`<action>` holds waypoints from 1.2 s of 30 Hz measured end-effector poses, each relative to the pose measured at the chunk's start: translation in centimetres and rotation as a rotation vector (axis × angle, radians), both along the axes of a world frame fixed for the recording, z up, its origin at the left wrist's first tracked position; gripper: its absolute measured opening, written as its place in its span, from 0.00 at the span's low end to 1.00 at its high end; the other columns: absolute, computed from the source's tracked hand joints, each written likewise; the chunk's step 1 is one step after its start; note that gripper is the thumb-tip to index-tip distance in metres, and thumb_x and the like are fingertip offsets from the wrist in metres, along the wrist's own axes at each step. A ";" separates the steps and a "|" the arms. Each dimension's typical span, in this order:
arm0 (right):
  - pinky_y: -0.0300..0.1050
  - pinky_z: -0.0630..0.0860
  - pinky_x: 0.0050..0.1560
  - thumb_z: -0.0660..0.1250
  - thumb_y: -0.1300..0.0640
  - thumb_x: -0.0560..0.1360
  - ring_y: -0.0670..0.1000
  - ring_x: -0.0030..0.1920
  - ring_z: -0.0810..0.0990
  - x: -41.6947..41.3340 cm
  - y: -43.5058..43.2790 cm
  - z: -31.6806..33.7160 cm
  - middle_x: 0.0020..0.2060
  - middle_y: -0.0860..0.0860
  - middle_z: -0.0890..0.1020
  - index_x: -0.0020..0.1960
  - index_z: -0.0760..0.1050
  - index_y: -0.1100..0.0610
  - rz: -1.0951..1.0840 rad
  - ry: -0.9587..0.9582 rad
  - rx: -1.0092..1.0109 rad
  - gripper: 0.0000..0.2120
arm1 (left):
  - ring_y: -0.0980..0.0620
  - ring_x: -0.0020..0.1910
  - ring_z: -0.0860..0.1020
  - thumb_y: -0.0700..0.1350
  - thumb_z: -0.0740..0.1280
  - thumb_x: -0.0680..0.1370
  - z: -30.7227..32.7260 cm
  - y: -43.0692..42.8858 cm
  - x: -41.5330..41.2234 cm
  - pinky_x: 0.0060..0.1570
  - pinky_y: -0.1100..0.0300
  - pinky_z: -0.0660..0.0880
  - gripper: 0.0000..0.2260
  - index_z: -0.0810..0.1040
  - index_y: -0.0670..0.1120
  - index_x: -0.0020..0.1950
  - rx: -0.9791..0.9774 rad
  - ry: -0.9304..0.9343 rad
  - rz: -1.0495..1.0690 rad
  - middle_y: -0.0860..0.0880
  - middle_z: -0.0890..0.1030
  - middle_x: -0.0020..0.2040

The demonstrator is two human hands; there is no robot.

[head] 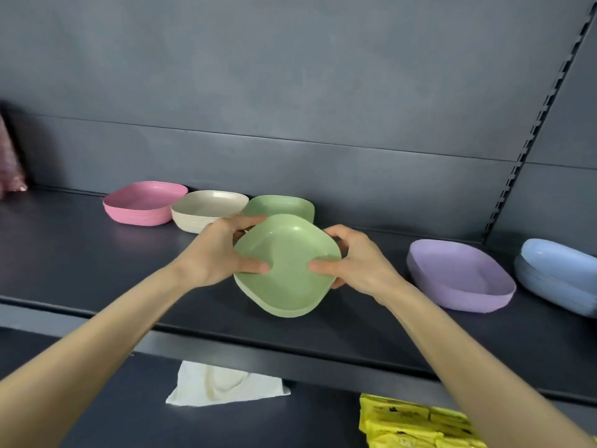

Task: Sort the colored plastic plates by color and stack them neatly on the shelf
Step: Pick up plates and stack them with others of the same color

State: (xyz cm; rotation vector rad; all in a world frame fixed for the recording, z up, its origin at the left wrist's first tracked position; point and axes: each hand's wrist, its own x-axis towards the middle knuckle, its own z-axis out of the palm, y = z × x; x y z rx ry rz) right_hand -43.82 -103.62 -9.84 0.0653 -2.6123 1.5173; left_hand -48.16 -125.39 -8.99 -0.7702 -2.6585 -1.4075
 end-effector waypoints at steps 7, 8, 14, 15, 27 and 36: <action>0.43 0.81 0.34 0.75 0.60 0.67 0.52 0.42 0.82 -0.5 -6.4 -1.3 0.43 0.51 0.79 0.58 0.75 0.54 -0.058 -0.052 0.010 0.20 | 0.71 0.48 0.77 0.35 0.76 0.67 -0.6 -6.1 -2.4 0.45 0.78 0.71 0.26 0.77 0.55 0.59 -0.050 -0.143 -0.175 0.60 0.81 0.53; 0.44 0.82 0.35 0.75 0.60 0.68 0.52 0.43 0.82 -0.5 -6.8 -1.4 0.44 0.52 0.79 0.58 0.75 0.54 -0.062 -0.078 0.028 0.20 | 0.69 0.50 0.77 0.36 0.76 0.67 -0.7 -6.6 -2.8 0.48 0.76 0.72 0.25 0.78 0.53 0.60 -0.079 -0.160 -0.189 0.60 0.81 0.53; 0.42 0.80 0.30 0.74 0.61 0.68 0.53 0.40 0.82 -0.9 -8.3 -0.6 0.48 0.56 0.79 0.56 0.74 0.54 -0.075 -0.205 0.142 0.19 | 0.54 0.56 0.79 0.41 0.77 0.66 -1.3 -7.7 -3.8 0.61 0.56 0.73 0.22 0.78 0.50 0.59 -0.221 -0.196 -0.223 0.54 0.83 0.53; 0.41 0.79 0.30 0.74 0.61 0.69 0.53 0.37 0.82 -0.9 -8.4 -0.3 0.47 0.56 0.79 0.56 0.74 0.54 -0.078 -0.224 0.159 0.18 | 0.53 0.55 0.79 0.39 0.76 0.67 -1.2 -7.7 -3.9 0.60 0.55 0.74 0.20 0.79 0.49 0.58 -0.233 -0.193 -0.230 0.53 0.83 0.52; 0.43 0.74 0.48 0.71 0.51 0.72 0.50 0.44 0.76 0.0 -7.7 3.4 0.55 0.53 0.77 0.68 0.68 0.56 -0.055 -0.204 0.602 0.27 | 0.42 0.59 0.75 0.56 0.71 0.69 3.1 -5.4 -3.1 0.55 0.51 0.72 0.26 0.75 0.42 0.61 -0.706 0.177 -0.257 0.42 0.78 0.58; 0.39 0.62 0.54 0.67 0.51 0.75 0.54 0.65 0.68 6.5 0.4 8.3 0.66 0.53 0.70 0.69 0.68 0.55 -0.286 0.011 0.793 0.23 | 0.46 0.67 0.66 0.54 0.66 0.76 7.6 2.0 0.8 0.65 0.54 0.65 0.23 0.68 0.51 0.70 -0.675 0.506 -0.279 0.50 0.70 0.67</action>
